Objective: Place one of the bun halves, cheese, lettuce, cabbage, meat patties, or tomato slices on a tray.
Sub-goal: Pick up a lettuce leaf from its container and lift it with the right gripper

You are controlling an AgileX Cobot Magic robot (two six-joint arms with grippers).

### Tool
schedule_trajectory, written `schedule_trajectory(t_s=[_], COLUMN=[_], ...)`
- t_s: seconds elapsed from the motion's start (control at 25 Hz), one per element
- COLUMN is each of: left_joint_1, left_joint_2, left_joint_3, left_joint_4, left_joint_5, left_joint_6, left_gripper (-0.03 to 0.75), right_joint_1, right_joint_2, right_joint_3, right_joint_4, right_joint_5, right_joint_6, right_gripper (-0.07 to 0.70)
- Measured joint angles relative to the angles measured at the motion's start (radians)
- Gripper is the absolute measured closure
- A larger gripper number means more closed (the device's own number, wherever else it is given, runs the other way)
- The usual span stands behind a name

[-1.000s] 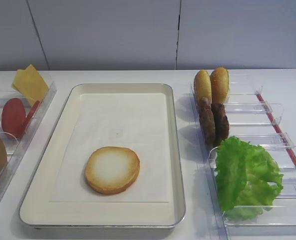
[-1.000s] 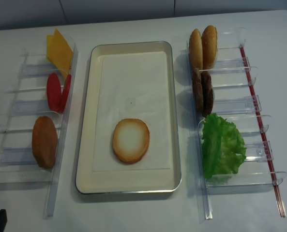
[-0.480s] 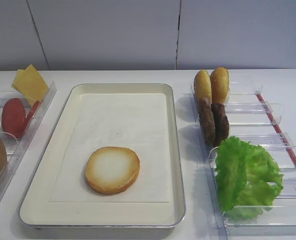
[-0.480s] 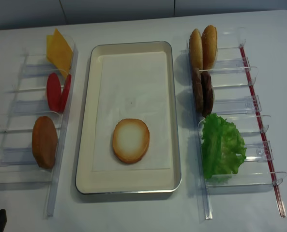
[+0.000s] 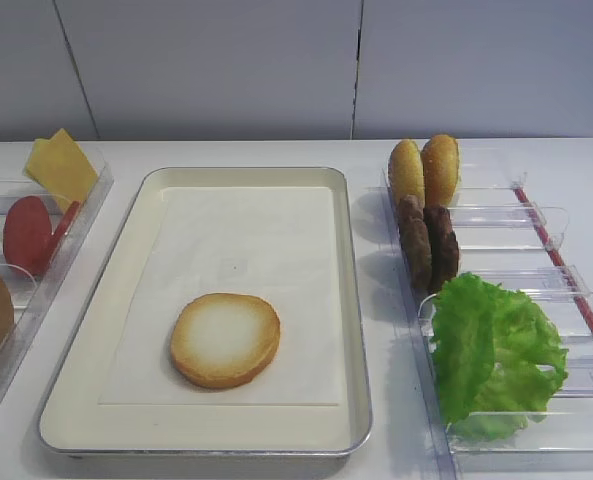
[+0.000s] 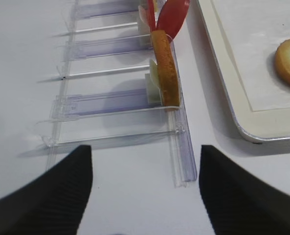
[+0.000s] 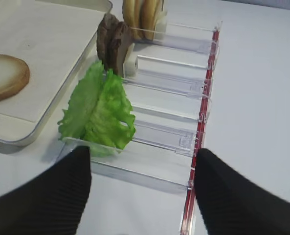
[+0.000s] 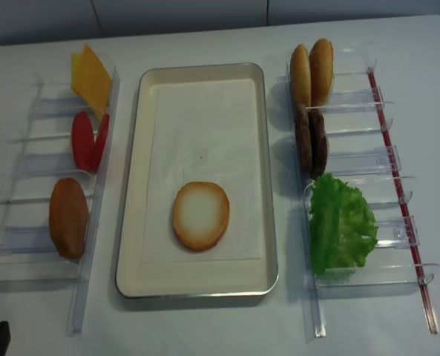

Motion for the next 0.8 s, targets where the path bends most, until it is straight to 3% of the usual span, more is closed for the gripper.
schedule_trajectory(t_s=[0.2, 0.32, 0.52, 0.8], left_joint_1=[0.0, 0.0, 0.0, 0.0], left_joint_2=[0.0, 0.0, 0.0, 0.0], left_joint_3=[0.0, 0.0, 0.0, 0.0], left_joint_4=[0.0, 0.0, 0.0, 0.0], left_joint_5=[0.0, 0.0, 0.0, 0.0], left_joint_6=[0.0, 0.0, 0.0, 0.0], left_gripper=[0.244, 0.244, 0.244, 0.244], right_joint_1=[0.0, 0.0, 0.0, 0.0], right_joint_2=[0.096, 0.155, 0.253, 0.422], right_joint_3=[-0.098, -0.128, -0.132, -0.132], right_joint_4=[0.068, 0.114, 0.191, 0.327], right_joint_5=[0.0, 0.028, 0.052, 0.087], right_joint_6=[0.03, 0.056, 0.114, 0.075], right_gripper=[0.153, 0.153, 0.153, 0.153])
